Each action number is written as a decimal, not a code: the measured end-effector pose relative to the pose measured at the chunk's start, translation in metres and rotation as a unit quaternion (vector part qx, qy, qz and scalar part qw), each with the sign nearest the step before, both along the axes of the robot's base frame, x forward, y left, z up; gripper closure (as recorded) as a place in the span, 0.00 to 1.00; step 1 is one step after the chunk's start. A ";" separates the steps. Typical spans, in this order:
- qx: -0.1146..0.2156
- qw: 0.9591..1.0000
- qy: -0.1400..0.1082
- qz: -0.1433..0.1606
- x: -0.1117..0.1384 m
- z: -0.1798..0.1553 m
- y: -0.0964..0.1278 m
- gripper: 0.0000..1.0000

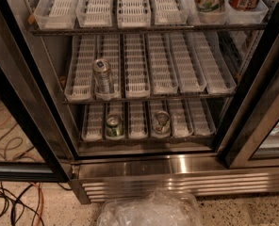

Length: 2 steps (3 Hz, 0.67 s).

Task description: Pick coke can from top shelf of fridge

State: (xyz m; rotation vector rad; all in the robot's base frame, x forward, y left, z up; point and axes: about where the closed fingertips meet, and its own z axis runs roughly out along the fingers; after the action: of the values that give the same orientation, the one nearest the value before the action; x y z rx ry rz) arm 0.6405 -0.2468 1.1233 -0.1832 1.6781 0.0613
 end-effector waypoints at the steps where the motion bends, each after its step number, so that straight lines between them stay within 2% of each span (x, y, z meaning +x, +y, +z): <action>1: 0.010 1.000 0.011 0.003 -0.012 -0.001 -0.006 1.00; 2: 0.021 0.999 0.029 0.034 -0.043 -0.005 0.015 1.00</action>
Offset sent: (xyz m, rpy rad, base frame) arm -0.0972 0.0320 -0.0197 0.1499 0.1105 0.1911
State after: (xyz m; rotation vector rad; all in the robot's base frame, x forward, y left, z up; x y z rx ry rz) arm 0.5973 -0.2320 1.1185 -0.2078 1.7264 0.1533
